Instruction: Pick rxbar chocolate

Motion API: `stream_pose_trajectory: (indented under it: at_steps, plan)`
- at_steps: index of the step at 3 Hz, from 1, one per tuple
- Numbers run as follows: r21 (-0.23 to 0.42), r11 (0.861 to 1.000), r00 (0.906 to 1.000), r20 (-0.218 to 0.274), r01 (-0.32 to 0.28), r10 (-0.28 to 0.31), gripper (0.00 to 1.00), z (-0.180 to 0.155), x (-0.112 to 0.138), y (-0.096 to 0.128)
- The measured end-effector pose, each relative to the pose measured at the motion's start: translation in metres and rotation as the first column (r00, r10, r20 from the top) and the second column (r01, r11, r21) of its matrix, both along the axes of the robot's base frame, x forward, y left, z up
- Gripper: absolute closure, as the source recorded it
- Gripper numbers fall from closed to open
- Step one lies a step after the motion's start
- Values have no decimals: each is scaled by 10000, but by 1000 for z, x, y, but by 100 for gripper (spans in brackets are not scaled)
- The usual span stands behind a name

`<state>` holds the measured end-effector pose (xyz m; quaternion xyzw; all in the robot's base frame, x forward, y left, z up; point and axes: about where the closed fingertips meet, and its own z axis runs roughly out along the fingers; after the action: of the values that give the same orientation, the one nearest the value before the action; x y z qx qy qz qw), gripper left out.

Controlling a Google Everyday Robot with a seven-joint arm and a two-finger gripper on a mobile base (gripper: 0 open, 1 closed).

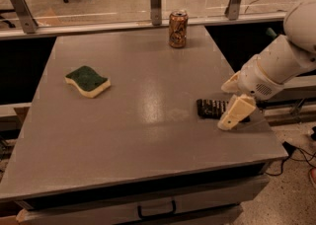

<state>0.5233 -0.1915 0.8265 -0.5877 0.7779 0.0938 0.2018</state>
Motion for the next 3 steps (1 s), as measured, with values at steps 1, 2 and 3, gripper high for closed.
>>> stream_pose_trajectory:
  at_steps: [1,2,3]
  plan:
    - [82,9999,9999,-32,100,-100,50,-2,5,2]
    - [101,9999,9999,-21,116,-116,72,2,6,2]
    - [105,9999,9999,-16,118,-118,96,3,6,2]
